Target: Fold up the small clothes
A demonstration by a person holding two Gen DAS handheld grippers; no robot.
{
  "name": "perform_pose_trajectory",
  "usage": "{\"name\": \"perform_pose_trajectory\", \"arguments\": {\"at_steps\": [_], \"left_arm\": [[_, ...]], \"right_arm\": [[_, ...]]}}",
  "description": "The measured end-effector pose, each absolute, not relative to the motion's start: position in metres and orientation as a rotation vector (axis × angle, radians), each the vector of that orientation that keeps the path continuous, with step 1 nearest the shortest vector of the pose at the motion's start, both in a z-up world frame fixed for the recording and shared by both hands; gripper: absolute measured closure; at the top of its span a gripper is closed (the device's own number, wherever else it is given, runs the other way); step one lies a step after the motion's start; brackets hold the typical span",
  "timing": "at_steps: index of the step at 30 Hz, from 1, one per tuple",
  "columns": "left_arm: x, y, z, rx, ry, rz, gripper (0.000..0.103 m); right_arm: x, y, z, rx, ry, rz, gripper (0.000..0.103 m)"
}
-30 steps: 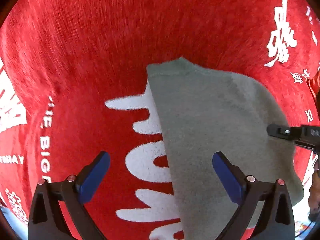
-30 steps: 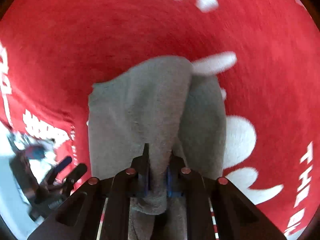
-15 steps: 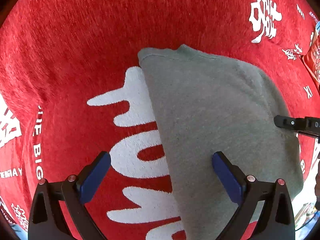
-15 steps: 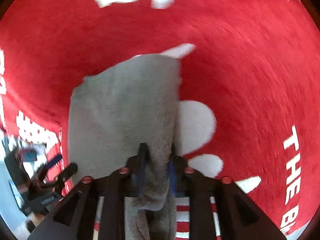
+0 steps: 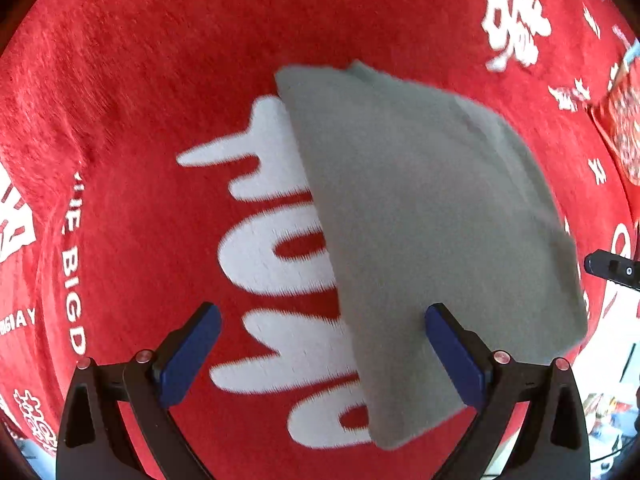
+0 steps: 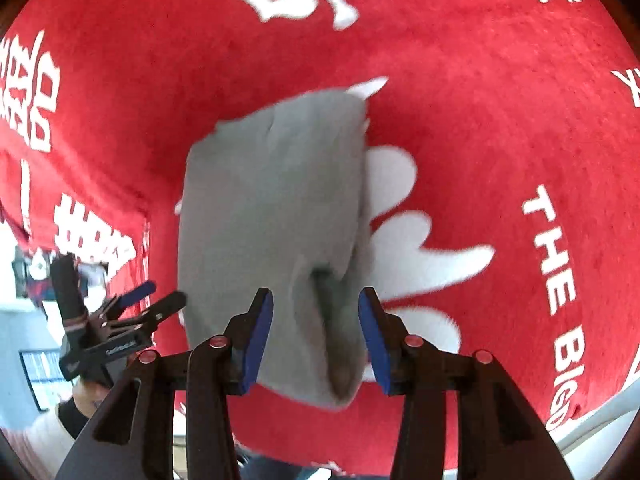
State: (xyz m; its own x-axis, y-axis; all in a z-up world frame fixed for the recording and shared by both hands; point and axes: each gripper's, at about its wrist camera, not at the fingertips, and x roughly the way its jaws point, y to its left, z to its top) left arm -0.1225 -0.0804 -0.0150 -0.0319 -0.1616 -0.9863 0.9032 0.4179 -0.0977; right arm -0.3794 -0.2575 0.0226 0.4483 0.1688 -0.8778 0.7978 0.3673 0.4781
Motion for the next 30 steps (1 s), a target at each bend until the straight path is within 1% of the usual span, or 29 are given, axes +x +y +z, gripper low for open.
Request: {"name": "perform_pose_trajectory", "arguments": {"at_steps": [1, 2, 4, 5, 6, 7, 9, 13, 14, 22, 24, 28, 30], "left_arm": [[-0.127, -0.078, -0.019, 0.757, 1.33, -0.996, 0.001], [-0.132, -0.074, -0.026, 0.773, 1.344, -0.998, 0.001], [-0.138, -0.068, -0.037, 0.805, 1.34, -0.988, 0.001], [-0.141, -0.065, -0.042, 0.818, 1.347, -0.985, 0.001], [-0.142, -0.062, -0.045, 0.814, 1.363, -0.985, 0.001], [-0.142, -0.059, -0.047, 0.803, 1.376, -0.984, 0.001], [-0.14, -0.055, -0.048, 0.784, 1.389, -0.982, 0.001], [-0.139, -0.053, -0.048, 0.784, 1.396, -0.987, 0.001], [-0.139, -0.052, -0.048, 0.785, 1.397, -0.988, 0.001], [-0.129, -0.052, -0.036, 0.774, 1.397, -0.968, 0.001], [-0.128, -0.053, -0.03, 0.767, 1.389, -0.962, 0.001], [-0.122, -0.053, -0.022, 0.758, 1.378, -0.946, 0.001], [-0.118, -0.054, -0.019, 0.755, 1.374, -0.941, 0.001]], "right_arm": [[-0.376, -0.251, 0.022, 1.14, 1.082, -0.513, 0.054], [-0.375, -0.246, 0.02, 1.128, 1.104, -0.514, 0.056], [-0.372, -0.237, 0.016, 1.091, 1.151, -0.525, 0.067], [-0.371, -0.234, 0.014, 1.076, 1.171, -0.533, 0.079], [-0.372, -0.231, 0.011, 1.063, 1.193, -0.544, 0.087], [-0.372, -0.229, 0.008, 1.06, 1.204, -0.549, 0.088], [-0.374, -0.227, 0.002, 1.047, 1.227, -0.552, 0.089], [-0.378, -0.222, -0.026, 0.974, 1.331, -0.57, 0.089], [-0.379, -0.222, -0.03, 0.975, 1.33, -0.569, 0.089], [-0.391, -0.226, -0.017, 0.928, 1.387, -0.621, 0.089], [-0.406, -0.235, -0.012, 0.976, 1.372, -0.669, 0.089], [-0.431, -0.259, -0.002, 1.125, 1.26, -0.731, 0.088], [-0.435, -0.269, 0.002, 1.143, 1.229, -0.746, 0.088]]}}
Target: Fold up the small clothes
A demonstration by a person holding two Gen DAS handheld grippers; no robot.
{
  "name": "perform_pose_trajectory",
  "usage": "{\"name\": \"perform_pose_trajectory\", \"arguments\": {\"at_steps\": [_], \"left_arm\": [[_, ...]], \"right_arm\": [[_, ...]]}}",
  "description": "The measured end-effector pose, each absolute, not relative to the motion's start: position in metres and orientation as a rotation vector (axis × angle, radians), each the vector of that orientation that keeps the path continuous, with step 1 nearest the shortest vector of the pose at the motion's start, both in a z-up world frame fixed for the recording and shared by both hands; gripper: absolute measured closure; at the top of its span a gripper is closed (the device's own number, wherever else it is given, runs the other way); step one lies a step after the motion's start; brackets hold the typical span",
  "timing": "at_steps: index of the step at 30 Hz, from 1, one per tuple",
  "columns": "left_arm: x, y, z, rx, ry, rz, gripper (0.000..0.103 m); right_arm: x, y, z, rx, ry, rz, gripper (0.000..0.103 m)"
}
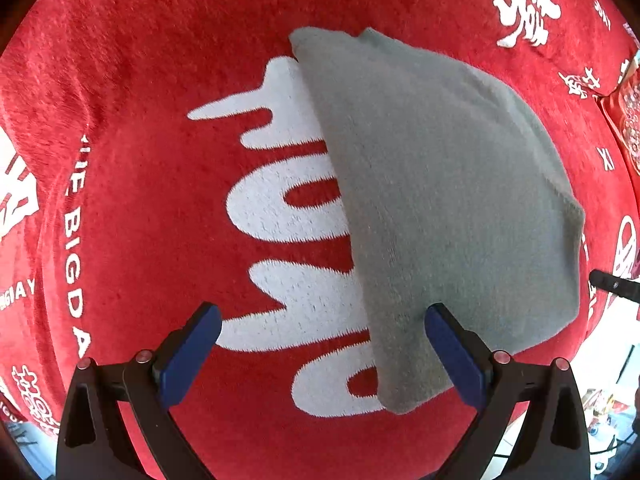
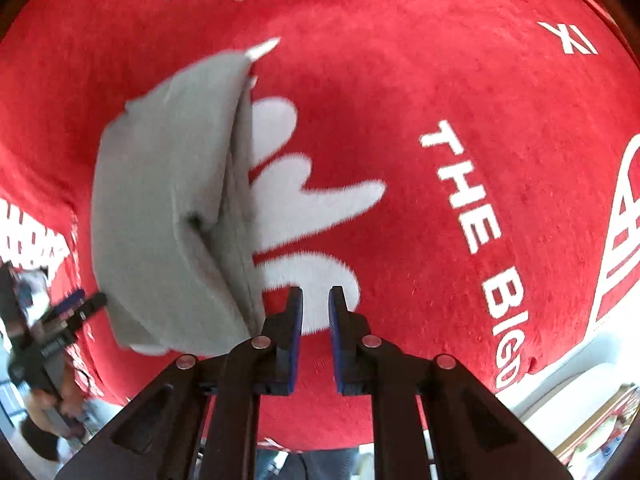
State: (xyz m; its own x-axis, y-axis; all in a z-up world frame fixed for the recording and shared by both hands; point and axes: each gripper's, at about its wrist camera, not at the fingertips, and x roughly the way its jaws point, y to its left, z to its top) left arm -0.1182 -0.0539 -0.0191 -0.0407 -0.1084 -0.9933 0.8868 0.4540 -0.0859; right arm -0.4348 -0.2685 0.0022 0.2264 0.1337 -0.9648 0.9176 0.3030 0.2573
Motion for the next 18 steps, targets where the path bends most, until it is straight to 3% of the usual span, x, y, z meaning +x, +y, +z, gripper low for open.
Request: {"name": "perform_pose_trajectory", "arguments": {"at_steps": [10, 12, 13, 18], "left_arm": [[-0.113, -0.066, -0.013, 0.764, 1.368, -0.943, 0.001], [-0.114, -0.068, -0.014, 0.773, 1.371, -0.94, 0.001], [-0.114, -0.07, -0.014, 0.773, 1.372, -0.939, 0.001], [-0.11, -0.076, -0.011, 0.769, 1.368, -0.926, 0.001]], "right_arm": [[-0.405, -0.293, 0.007, 1.148, 1.172, -0.675, 0.084], [-0.404, -0.291, 0.004, 1.154, 1.172, -0.674, 0.057], [-0.405, -0.292, 0.004, 1.156, 1.168, -0.675, 0.051], [-0.402, -0.297, 0.004, 1.156, 1.159, -0.66, 0.049]]}}
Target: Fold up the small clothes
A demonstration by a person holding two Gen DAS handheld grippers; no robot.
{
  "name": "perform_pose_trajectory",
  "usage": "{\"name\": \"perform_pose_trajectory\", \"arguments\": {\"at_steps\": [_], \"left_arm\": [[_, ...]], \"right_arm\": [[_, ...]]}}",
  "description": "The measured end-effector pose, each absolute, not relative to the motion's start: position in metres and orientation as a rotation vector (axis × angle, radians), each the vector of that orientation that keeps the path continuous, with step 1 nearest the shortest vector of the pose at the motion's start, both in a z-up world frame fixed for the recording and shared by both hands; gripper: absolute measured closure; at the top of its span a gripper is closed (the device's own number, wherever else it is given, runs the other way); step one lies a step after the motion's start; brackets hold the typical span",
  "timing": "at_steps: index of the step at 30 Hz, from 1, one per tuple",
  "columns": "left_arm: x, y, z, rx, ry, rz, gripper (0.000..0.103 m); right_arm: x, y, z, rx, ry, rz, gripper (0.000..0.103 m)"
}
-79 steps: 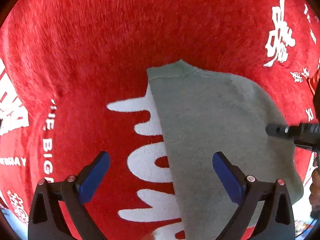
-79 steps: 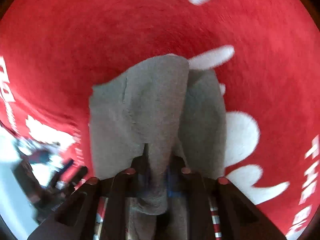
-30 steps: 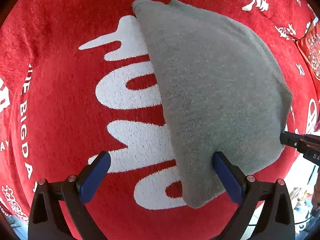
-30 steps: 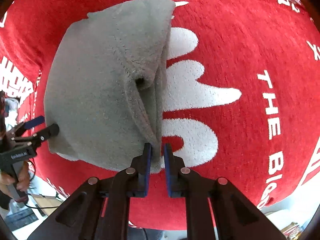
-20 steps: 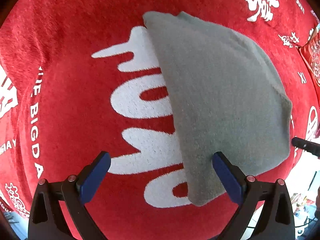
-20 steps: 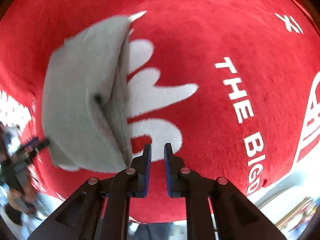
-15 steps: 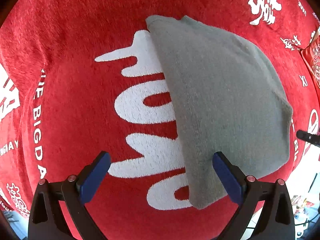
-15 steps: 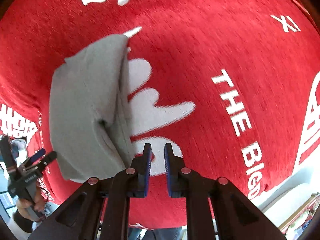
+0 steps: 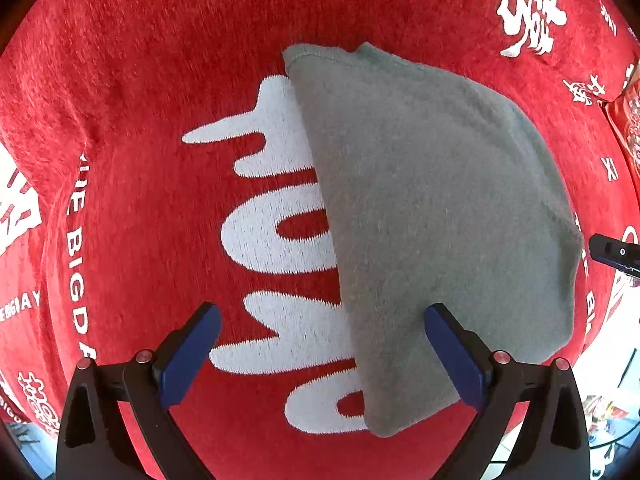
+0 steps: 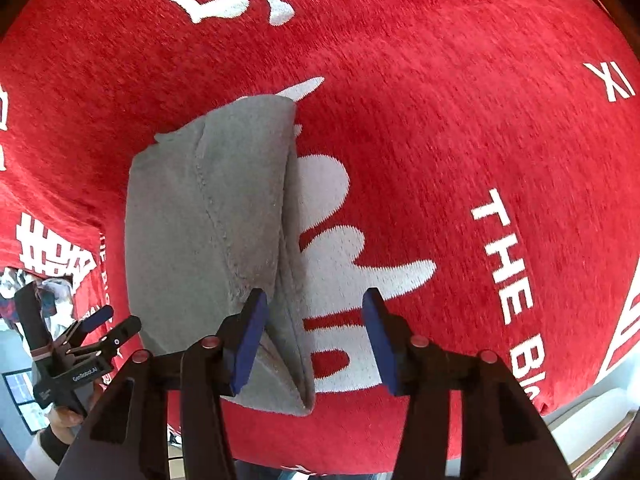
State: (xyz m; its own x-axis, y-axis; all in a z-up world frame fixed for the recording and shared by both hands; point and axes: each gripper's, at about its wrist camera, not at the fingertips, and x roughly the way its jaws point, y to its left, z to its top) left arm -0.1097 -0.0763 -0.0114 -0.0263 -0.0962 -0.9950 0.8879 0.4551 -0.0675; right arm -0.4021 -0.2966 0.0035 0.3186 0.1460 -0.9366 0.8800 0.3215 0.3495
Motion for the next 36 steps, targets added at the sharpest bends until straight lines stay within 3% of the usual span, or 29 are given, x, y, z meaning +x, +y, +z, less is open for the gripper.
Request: {"name": "perform_pose_trajectory", "arguments": {"at_steps": [11, 14, 17, 26, 36], "left_arm": [[-0.108, -0.1, -0.012, 0.741, 1.366, -0.902, 0.001], [-0.098, -0.103, -0.011, 0.678, 1.374, -0.882, 0.001], [-0.088, -0.106, -0.007, 0.587, 1.361, -0.894, 0.001], [-0.071, -0.13, -0.016, 0.579, 1.39, -0.871, 0.001], [-0.067, -0.153, -0.063, 0.468, 1.605, -1.06, 0.001]], "right_arm": [[-0.398, -0.315, -0.008, 1.199, 1.149, -0.608, 0.042], [-0.398, -0.322, -0.012, 1.226, 1.122, -0.577, 0.03], [-0.397, -0.328, -0.015, 1.266, 1.085, -0.539, 0.026], [-0.384, -0.341, -0.04, 1.342, 1.058, -0.431, 0.026], [-0.354, -0.352, -0.073, 1.422, 0.972, -0.168, 0.026]]}}
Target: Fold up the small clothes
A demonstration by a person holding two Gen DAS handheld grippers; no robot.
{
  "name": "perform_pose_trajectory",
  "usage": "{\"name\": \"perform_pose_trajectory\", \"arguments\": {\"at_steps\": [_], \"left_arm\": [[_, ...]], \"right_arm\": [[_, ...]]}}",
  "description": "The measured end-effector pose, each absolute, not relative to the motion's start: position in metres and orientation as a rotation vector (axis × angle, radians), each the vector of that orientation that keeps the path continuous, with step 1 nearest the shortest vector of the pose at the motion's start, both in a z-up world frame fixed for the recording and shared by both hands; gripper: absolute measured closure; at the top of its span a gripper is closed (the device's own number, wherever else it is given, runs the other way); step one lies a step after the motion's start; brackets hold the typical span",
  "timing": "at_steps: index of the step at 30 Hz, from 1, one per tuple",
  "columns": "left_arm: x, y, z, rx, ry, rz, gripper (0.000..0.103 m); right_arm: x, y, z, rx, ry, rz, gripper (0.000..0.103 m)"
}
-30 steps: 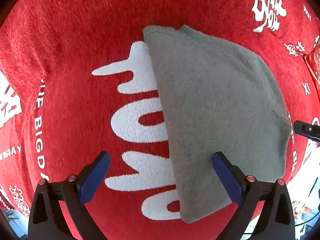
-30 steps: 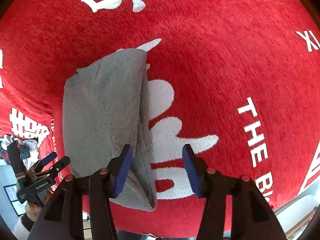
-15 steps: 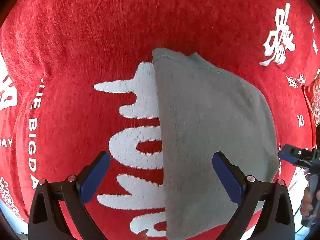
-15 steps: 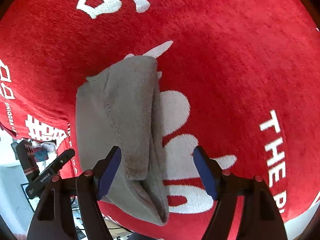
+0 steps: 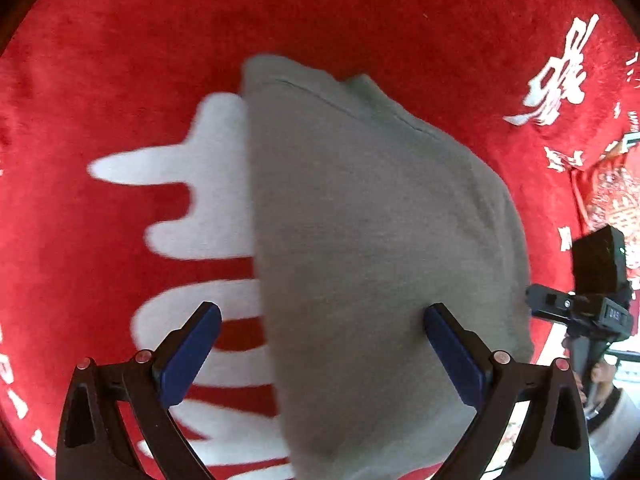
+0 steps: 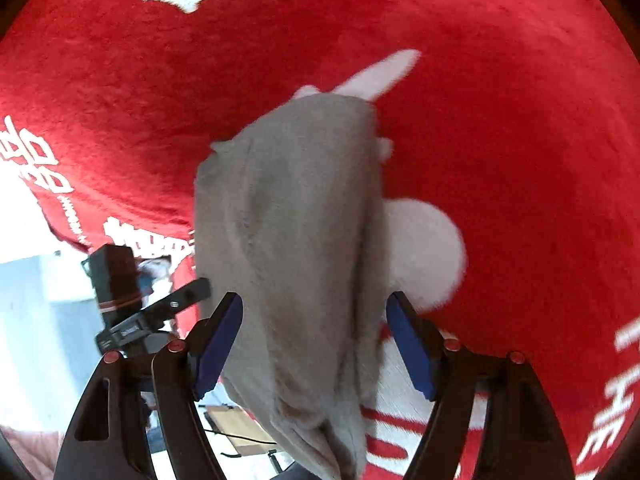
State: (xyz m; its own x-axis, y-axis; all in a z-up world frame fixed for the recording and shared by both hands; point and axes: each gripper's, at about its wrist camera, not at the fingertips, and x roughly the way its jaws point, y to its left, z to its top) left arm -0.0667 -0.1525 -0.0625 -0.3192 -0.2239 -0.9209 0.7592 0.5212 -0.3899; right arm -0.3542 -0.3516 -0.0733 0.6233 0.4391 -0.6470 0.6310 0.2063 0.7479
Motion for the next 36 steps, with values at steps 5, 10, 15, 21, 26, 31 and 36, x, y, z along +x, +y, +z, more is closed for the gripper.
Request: {"name": "perform_pose_trajectory", "arguments": {"at_steps": [5, 10, 15, 21, 26, 31, 36], "left_arm": [[-0.079, -0.167, -0.073, 0.444, 1.62, -1.091, 0.001], [-0.087, -0.168, -0.074, 0.437, 1.565, -1.061, 0.001], [-0.086, -0.159, -0.066, 0.424, 1.531, -1.033, 0.019], [-0.079, -0.141, -0.041, 0.364, 1.508, -1.08, 0.057], [-0.069, -0.123, -0.012, 0.327, 1.511, -1.129, 0.058], [-0.055, -0.087, 0.018, 0.309, 1.506, -1.135, 0.058], [-0.028, -0.045, 0.028, 0.331, 1.529, -1.096, 0.058]], "right_arm": [[-0.318, -0.346, -0.075, 1.363, 0.996, -0.06, 0.024], [-0.308, -0.342, -0.079, 1.368, 0.983, -0.058, 0.022], [-0.318, -0.343, -0.084, 1.44, 1.007, -0.154, 0.069], [-0.311, -0.331, -0.052, 1.485, 0.904, -0.12, 0.074], [-0.298, -0.31, -0.022, 1.493, 0.857, -0.083, 0.074], [-0.278, -0.278, 0.003, 1.488, 0.849, -0.047, 0.074], [-0.251, -0.237, 0.004, 1.542, 0.865, -0.002, 0.074]]}}
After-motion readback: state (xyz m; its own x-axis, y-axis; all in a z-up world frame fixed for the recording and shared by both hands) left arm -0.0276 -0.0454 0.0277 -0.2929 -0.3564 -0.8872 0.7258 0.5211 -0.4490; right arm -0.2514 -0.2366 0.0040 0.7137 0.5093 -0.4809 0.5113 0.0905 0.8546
